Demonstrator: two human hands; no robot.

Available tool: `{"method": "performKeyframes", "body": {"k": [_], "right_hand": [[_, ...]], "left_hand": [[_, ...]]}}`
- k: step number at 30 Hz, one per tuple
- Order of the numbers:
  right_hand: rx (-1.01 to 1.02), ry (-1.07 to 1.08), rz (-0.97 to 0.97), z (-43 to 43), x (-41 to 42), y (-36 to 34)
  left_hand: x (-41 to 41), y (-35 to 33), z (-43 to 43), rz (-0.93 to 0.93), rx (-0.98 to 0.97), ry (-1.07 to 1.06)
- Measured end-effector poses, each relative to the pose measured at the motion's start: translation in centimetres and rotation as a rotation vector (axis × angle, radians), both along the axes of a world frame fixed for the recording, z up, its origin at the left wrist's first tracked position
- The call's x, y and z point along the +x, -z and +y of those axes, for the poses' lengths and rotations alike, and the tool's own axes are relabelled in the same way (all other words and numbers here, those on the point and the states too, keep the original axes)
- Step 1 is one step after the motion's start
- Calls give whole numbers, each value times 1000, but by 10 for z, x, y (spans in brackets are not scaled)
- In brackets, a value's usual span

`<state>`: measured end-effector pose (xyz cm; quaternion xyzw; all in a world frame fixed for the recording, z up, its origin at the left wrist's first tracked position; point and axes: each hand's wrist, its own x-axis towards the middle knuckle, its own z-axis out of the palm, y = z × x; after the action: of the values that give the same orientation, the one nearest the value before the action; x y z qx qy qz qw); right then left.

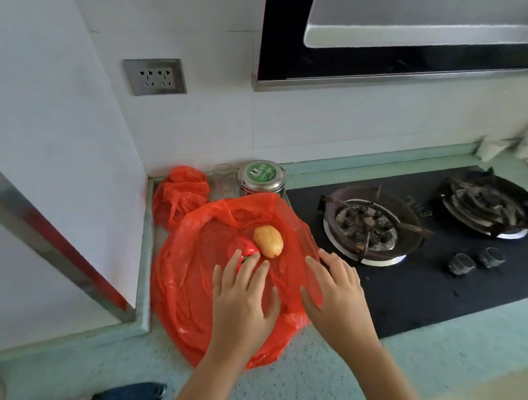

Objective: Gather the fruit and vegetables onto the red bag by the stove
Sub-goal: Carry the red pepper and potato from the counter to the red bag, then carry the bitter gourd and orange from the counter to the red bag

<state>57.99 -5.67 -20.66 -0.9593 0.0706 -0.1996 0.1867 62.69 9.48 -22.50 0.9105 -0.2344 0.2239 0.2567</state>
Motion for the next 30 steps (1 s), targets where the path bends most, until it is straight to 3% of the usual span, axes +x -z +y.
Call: {"method": "performKeyframes", "body": {"k": [5,15,30], "right_hand": [[-79,120,-2,11,-54,0],[-80,410,-11,-12,-164,-7],[-105,902,-133,-171,-363,-23]], "left_hand": [[-34,-1,1,53,-30,30],[-107,-6,-51,53,13,410],[-275,-32,-265,-9,74,908]]}}
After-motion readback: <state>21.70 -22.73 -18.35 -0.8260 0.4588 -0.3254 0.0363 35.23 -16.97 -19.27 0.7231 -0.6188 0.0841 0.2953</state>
